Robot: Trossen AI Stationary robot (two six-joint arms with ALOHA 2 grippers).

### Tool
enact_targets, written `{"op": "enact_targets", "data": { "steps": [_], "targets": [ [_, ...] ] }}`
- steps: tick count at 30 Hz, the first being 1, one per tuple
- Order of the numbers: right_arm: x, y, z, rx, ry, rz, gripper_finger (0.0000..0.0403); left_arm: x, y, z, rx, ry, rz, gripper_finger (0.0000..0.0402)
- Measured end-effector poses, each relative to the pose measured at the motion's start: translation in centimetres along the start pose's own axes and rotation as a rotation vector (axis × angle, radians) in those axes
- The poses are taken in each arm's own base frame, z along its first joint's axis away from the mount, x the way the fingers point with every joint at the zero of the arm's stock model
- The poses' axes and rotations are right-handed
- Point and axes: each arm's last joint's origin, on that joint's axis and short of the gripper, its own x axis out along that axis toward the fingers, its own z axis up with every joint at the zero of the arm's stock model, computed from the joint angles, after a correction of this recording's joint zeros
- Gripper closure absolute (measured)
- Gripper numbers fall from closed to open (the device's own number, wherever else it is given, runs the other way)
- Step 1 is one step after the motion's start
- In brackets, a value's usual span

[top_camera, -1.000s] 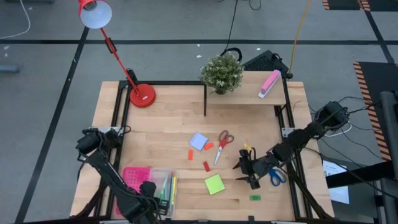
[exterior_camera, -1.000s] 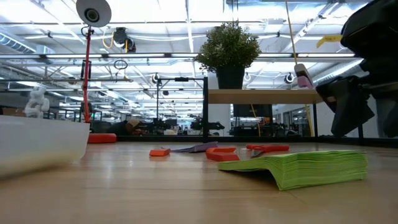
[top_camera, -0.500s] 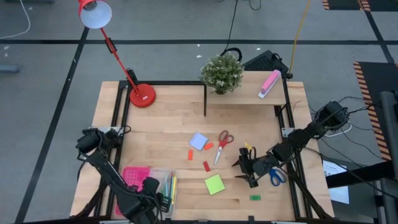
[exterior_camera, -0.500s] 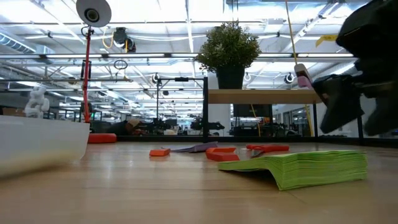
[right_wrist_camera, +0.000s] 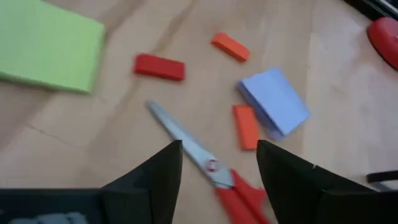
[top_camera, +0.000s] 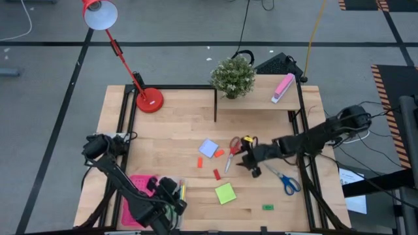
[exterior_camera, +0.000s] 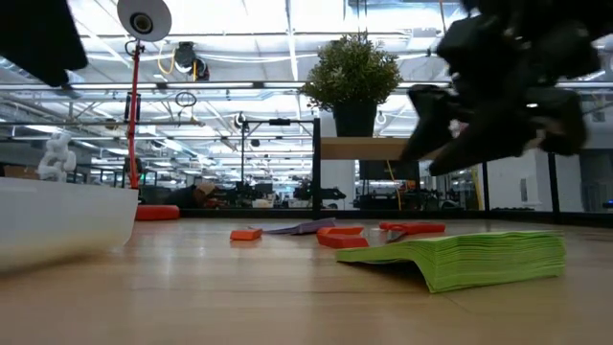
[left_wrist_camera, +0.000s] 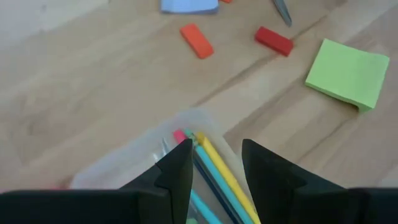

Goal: Pack school essentials
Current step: Put the red scissors into the pink supply box

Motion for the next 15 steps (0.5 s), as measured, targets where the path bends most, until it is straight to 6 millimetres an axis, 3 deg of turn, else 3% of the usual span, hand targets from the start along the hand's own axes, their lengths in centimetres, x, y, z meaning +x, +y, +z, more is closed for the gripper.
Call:
{"op": "enact_targets", "data": {
  "steps": [10,15],
  "targets": [
    [-0.1,-7.2,-0.5,-0.096,0.126,0.050,0.0223,0.3,-0.1,0.7,0.116,-0.073,0.000,0.0261],
    [0.3,-8.8,-1.4,-0.125,0.220,0.126,0.0209,0.3,-0.1,0.7,0.167,-0.101,-0.004,0.0261]
  ]
}}
